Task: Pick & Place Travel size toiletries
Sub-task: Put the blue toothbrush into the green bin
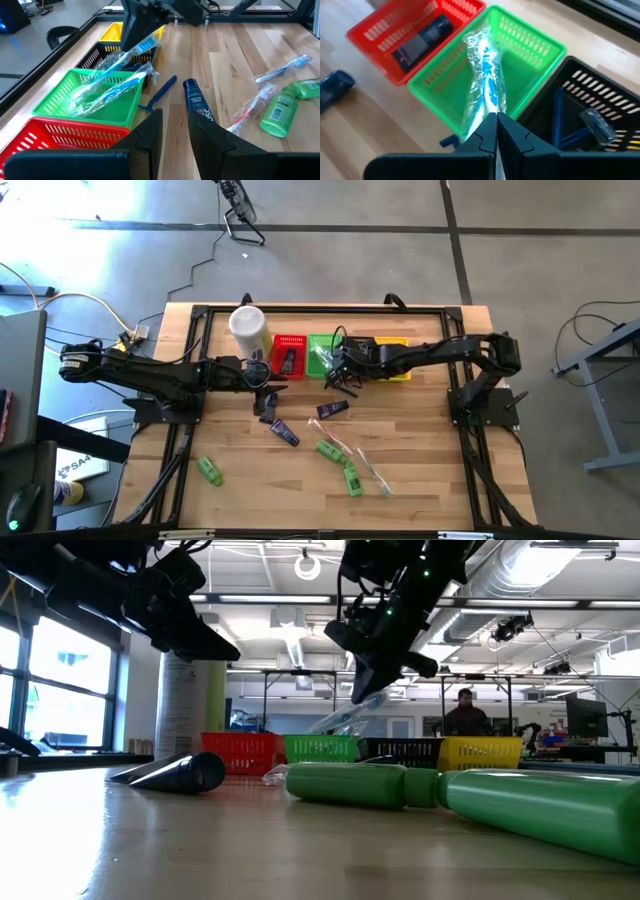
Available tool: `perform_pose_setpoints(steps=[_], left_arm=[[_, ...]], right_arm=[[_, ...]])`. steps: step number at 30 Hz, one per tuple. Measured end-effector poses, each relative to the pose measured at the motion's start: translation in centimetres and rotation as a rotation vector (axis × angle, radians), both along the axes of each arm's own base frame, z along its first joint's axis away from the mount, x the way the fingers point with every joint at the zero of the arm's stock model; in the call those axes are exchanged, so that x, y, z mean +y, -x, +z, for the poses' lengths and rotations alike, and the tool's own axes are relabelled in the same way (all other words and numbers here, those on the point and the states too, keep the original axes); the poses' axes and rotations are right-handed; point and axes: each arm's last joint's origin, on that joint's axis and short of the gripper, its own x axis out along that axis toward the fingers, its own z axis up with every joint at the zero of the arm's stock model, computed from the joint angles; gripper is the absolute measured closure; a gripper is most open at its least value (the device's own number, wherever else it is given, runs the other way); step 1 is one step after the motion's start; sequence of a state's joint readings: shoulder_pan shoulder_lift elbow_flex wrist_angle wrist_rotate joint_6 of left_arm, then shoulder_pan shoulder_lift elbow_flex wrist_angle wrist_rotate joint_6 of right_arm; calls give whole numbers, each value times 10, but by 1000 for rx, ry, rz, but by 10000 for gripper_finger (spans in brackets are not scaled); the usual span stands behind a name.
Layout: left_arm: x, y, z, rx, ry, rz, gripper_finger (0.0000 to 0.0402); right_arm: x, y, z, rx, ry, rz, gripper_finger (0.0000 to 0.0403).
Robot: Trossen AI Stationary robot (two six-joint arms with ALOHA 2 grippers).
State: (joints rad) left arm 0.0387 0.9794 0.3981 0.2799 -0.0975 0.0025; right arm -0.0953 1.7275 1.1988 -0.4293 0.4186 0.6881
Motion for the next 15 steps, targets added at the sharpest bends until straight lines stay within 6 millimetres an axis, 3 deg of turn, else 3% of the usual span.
perform_pose_setpoints(steps=[15], left_arm=[[0, 0, 0, 0, 0, 0, 313]], right_arm=[[-3, 0, 0, 0, -3, -5, 400]])
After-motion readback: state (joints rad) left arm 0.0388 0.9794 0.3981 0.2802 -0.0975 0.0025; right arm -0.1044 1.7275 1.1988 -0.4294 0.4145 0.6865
